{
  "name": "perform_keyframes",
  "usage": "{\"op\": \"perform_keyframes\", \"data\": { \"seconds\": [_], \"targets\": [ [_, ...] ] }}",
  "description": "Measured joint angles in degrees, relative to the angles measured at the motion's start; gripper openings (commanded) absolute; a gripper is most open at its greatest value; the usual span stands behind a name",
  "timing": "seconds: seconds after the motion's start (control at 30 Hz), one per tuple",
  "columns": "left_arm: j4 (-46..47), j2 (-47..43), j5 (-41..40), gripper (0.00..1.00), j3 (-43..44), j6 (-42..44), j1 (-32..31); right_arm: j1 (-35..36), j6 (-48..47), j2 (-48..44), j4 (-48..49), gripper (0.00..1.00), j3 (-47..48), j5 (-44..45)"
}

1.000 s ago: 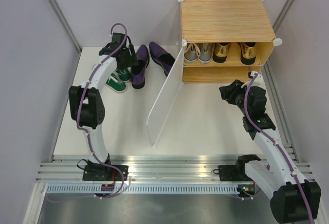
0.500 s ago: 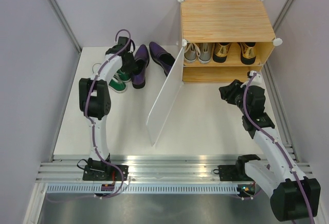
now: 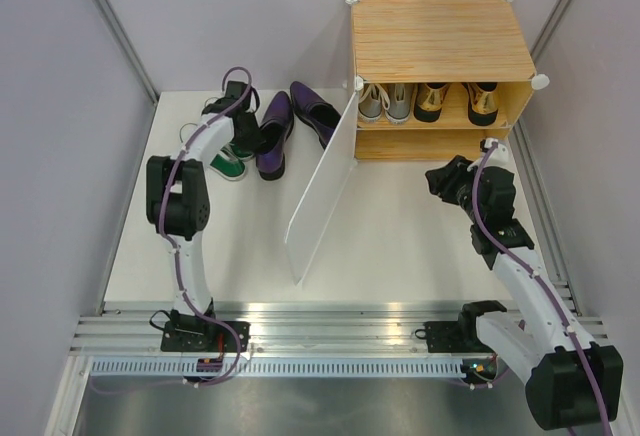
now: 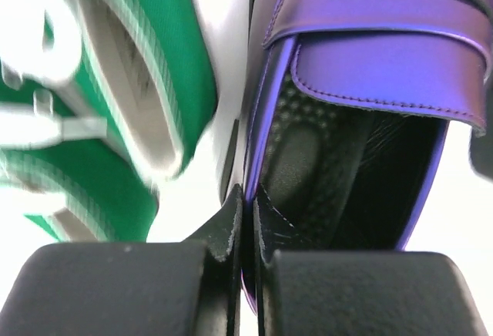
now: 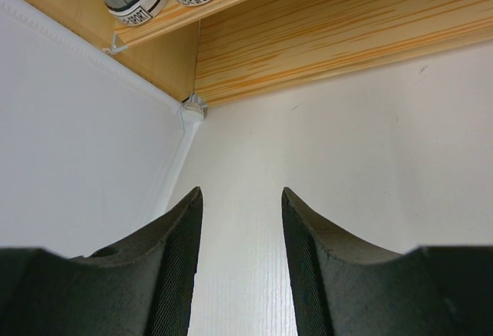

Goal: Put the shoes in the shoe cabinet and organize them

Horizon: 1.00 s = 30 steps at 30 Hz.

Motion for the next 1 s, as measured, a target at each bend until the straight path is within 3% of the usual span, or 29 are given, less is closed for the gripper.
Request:
{"op": "perform_keyframes", "data": {
  "seconds": [0.3, 0.57, 0.87, 1.0],
  "targets": [
    [-8.37, -17.05, -0.68, 0.02, -11.93, -0.02, -0.72, 0.00, 0.48, -4.63, -4.31, 0.51, 0.00, -2.16],
    [-11.61, -36.98, -2.01, 0.02, -13.55, -0.94, -0.70, 0.00, 1.09, -12.92, -10.40, 0.51, 0.94, -3.06],
    [-19.82, -46.99, 0.50, 0.02, -3.19, -3.61, -1.03, 0.00, 1.33, -20.55, -19.67, 0.51, 9.51, -1.66],
    [-22.16, -47.69, 1.03, 0.02, 5.88, -4.00, -5.70, 0.00, 1.75, -23.80, -22.27, 0.51, 13.66, 0.17]
  ]
}}
